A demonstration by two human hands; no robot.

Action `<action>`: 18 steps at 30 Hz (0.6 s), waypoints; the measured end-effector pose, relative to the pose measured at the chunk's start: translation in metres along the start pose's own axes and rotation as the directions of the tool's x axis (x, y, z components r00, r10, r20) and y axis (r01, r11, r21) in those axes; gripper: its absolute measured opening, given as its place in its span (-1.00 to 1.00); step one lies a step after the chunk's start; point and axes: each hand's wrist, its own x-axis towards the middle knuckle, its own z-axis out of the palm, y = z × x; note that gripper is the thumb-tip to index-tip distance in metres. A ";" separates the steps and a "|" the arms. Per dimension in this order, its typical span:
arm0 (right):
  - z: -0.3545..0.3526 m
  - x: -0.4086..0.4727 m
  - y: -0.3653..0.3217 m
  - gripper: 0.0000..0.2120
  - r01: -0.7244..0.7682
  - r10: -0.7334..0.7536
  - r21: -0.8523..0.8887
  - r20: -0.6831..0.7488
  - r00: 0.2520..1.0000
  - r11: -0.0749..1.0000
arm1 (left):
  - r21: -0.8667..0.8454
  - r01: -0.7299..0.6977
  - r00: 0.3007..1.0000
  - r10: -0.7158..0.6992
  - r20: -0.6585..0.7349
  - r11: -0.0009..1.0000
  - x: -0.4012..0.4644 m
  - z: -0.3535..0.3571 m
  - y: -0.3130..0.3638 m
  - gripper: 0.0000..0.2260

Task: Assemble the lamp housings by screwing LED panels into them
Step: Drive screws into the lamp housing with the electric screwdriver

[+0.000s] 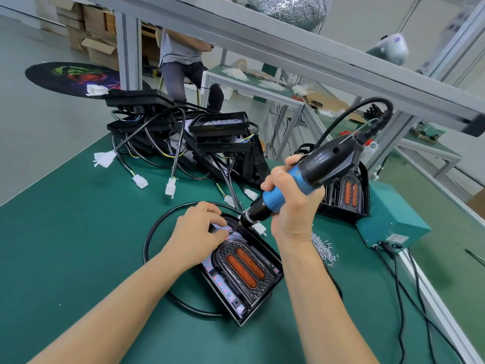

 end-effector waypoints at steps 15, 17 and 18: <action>0.003 0.000 0.001 -0.77 -0.045 0.048 -0.037 0.084 0.995 0.998 | -0.028 -0.062 0.997 0.061 -0.037 0.998 0.000 0.001 -0.004 -0.81; 0.002 0.001 0.001 -0.72 -0.046 0.051 -0.043 0.116 0.992 0.998 | -0.026 -0.066 0.997 0.065 -0.041 0.998 0.001 0.001 -0.004 -0.81; 0.002 0.002 0.001 -0.71 -0.041 0.047 -0.048 0.137 0.989 0.998 | -0.025 -0.066 0.997 0.065 -0.043 0.998 0.001 0.001 -0.004 -0.81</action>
